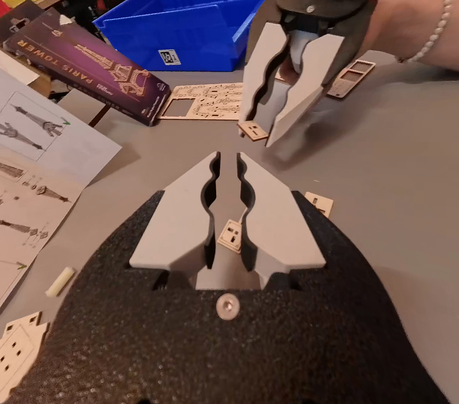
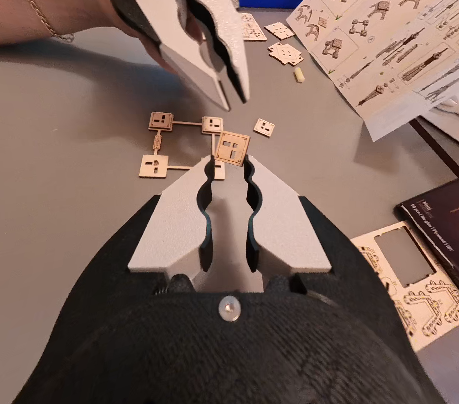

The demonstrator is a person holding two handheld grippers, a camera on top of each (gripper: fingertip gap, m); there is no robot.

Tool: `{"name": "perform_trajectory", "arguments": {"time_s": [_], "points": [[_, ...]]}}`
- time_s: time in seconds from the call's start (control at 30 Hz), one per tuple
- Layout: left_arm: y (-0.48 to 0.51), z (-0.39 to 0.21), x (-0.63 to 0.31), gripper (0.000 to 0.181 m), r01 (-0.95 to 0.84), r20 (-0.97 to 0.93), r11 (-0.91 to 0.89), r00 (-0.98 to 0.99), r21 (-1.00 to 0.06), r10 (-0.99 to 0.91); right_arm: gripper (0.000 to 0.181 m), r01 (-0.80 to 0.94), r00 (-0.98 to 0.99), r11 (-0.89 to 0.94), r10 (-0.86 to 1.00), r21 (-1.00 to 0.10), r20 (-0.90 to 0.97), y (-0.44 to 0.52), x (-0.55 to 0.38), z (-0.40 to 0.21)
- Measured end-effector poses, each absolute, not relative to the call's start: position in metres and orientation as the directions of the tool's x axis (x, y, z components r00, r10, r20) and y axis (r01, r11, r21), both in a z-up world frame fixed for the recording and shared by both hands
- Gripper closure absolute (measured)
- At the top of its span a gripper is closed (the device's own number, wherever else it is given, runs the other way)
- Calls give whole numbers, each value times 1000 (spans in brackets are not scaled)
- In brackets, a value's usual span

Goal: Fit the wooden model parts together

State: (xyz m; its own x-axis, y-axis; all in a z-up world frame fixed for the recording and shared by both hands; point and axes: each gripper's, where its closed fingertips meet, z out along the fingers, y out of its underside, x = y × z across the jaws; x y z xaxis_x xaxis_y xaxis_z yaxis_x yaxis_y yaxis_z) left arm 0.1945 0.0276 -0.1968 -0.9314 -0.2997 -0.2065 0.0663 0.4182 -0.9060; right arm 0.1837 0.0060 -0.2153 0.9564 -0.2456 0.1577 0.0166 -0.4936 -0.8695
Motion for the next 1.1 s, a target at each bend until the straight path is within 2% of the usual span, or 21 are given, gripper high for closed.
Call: {"name": "perform_trajectory", "arguments": {"time_s": [0.3, 0.73, 1.1], "points": [[24, -203, 193, 176, 36, -187, 450, -936, -893, -298, 159, 140, 897, -631, -245, -763, 368, 1, 196, -228], [21, -207, 189, 181, 43, -192, 467, -942, -883, -277, 159, 176, 884, -606, -248, -776, 395, 2, 196, -221], [21, -202, 183, 181, -22, -105, 436, -959, -899, -264, 159, 216, 882, -612, -212, -761, 420, 5, 192, -222]]}}
